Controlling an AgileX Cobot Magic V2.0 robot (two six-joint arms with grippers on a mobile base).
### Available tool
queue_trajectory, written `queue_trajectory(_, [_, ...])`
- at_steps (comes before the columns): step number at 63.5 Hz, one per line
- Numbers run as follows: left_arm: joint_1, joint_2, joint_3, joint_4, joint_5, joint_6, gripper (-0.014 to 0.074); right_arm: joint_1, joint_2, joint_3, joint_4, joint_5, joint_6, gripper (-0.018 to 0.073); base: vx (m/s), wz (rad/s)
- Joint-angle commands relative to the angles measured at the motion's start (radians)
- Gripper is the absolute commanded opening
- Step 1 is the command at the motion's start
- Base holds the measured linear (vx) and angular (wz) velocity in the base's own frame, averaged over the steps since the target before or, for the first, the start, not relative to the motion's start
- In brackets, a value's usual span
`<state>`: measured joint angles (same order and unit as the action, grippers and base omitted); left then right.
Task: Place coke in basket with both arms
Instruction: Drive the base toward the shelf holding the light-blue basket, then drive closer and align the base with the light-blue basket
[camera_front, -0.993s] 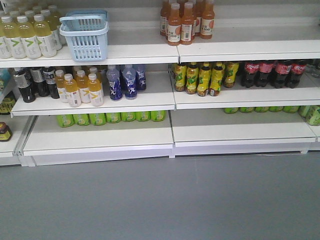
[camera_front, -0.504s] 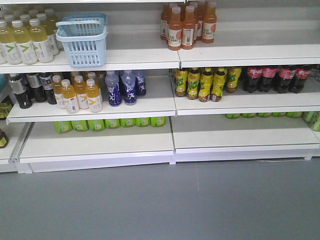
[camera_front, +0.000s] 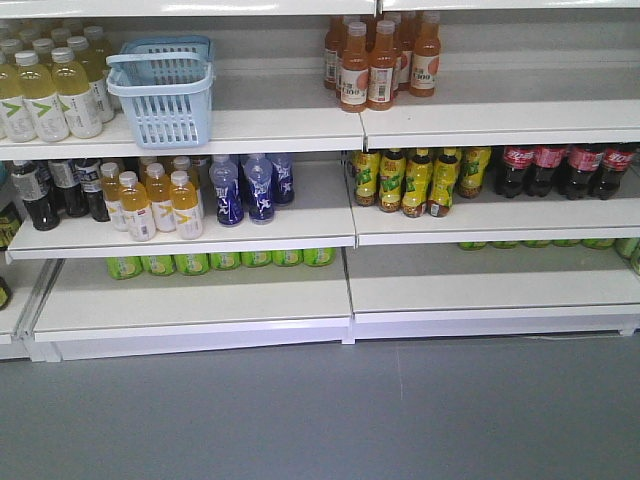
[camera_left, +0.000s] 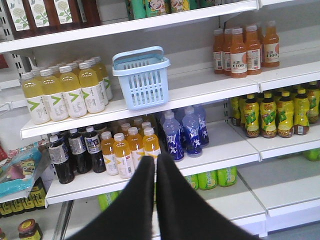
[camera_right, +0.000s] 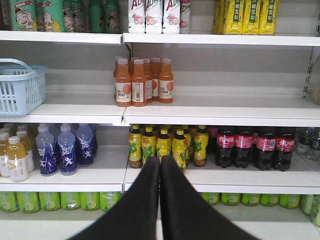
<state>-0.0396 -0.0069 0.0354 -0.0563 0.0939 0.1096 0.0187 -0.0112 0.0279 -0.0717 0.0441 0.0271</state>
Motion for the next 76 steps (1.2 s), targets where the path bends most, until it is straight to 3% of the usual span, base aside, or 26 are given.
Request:
queue_trajectory(1, [0.001, -0.02, -0.034, -0.001, -0.081, -0.003, -0.0006, -0.005, -0.013, 0.008, -0.003, -0.072, -0.004, -0.001, 0.1, 0.03])
queue_trajectory(76, [0.001, -0.02, -0.034, -0.001, -0.081, -0.003, -0.0006, -0.005, -0.013, 0.008, -0.003, -0.072, -0.004, -0.001, 0.11, 0.02])
